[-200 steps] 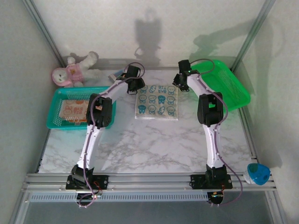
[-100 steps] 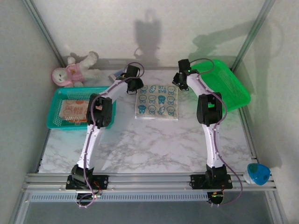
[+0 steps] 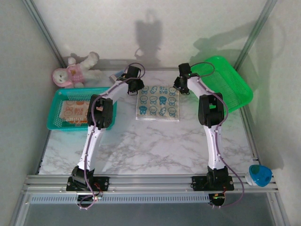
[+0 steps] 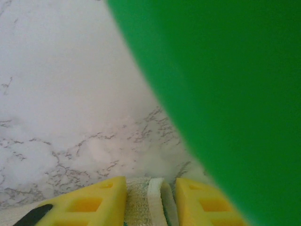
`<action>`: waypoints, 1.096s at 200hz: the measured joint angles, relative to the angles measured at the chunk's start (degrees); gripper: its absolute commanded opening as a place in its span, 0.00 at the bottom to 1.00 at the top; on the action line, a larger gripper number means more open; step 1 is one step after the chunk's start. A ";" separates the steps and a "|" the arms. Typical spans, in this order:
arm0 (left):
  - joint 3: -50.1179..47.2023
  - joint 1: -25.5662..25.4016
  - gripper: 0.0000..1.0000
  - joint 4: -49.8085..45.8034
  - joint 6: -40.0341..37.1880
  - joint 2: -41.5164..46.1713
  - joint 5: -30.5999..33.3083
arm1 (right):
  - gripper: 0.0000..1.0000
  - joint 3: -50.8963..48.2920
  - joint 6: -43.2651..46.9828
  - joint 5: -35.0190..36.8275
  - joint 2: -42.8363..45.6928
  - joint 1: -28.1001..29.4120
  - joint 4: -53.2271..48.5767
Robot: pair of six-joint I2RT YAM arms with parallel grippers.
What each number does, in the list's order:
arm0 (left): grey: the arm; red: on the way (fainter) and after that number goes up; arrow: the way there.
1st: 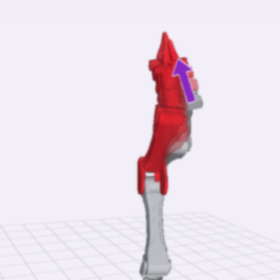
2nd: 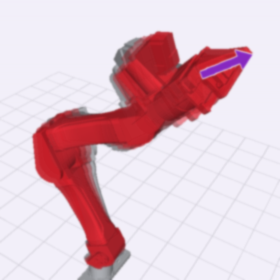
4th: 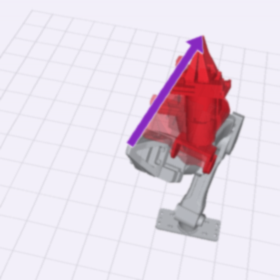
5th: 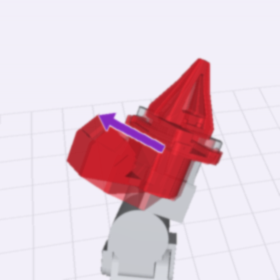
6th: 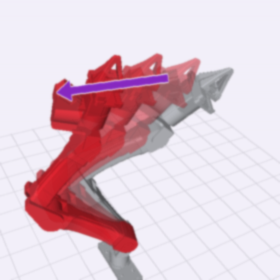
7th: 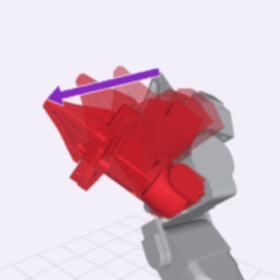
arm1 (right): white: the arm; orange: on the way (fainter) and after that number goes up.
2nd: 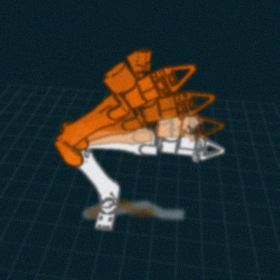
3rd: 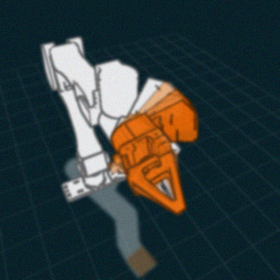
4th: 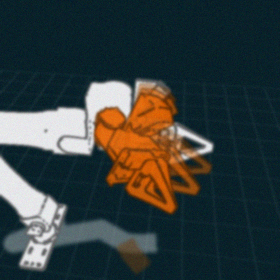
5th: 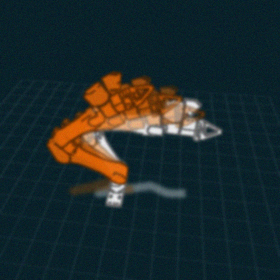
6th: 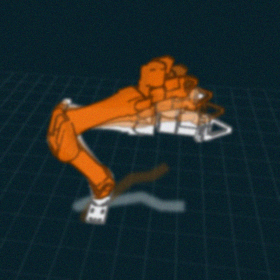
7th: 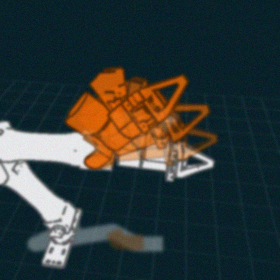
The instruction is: Fold and stack the towels
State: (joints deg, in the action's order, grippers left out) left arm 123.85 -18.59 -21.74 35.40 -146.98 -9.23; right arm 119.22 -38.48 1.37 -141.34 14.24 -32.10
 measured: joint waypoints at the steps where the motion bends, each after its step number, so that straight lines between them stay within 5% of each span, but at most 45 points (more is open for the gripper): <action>1: 0.00 0.00 0.24 0.00 0.00 0.00 0.00 | 0.33 0.00 0.00 0.04 0.00 0.00 0.00; 26: 0.00 0.00 0.24 0.00 0.00 0.00 0.00 | 0.32 0.00 -0.15 0.20 0.00 0.00 -0.31; 70: 0.00 0.07 0.08 0.02 -0.17 -0.20 -0.02 | 0.00 0.20 0.24 0.11 -0.11 0.00 -0.31; 80: 0.00 0.04 0.00 0.00 -0.09 -0.22 0.02 | 0.00 0.22 0.50 0.09 -0.11 -0.02 -0.33; 219: -0.20 0.04 0.00 0.00 -0.94 2.40 0.09 | 0.00 -7.72 4.42 -4.13 9.20 -0.46 2.60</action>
State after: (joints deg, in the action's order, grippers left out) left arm 123.66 -18.55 -21.74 34.46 -144.57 -9.15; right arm 111.50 -34.06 -2.76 -132.14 13.78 -29.50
